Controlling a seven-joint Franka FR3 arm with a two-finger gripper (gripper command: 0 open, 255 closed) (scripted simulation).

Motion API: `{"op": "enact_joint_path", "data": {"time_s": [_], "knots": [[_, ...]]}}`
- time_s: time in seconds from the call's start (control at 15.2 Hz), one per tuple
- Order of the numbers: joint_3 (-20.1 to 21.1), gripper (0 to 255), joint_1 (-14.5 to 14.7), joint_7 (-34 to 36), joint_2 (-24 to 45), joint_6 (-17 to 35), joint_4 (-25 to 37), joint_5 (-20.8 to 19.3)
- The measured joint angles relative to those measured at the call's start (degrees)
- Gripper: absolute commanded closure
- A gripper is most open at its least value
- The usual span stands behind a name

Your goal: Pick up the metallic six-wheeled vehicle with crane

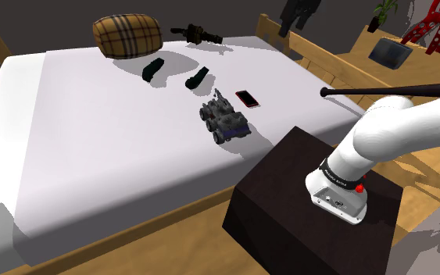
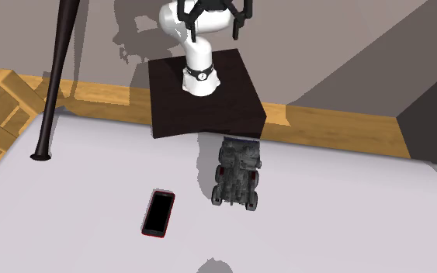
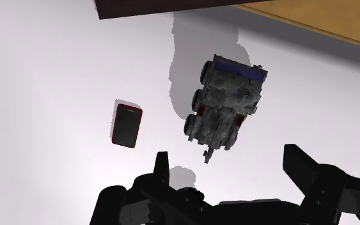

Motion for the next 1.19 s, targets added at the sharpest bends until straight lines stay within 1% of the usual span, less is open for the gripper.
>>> {"op": "enact_joint_path", "data": {"time_s": [0.13, 0.33, 0.53, 0.79, 1.19], "knots": [[0.16, 0, -0.06, 0.44, 0.42, 0.85, -0.62, 0.15], [0.76, 0, -0.44, 2.46, 2.65, 4.68, -3.08, 0.80], [1.97, 0, -0.73, 5.34, 6.60, 10.15, -5.60, 1.72], [2.76, 0, -1.43, 8.24, 12.30, 16.52, -7.50, 2.48], [4.43, 0, -2.22, 13.19, 23.05, 26.77, -8.77, 3.46]]}}
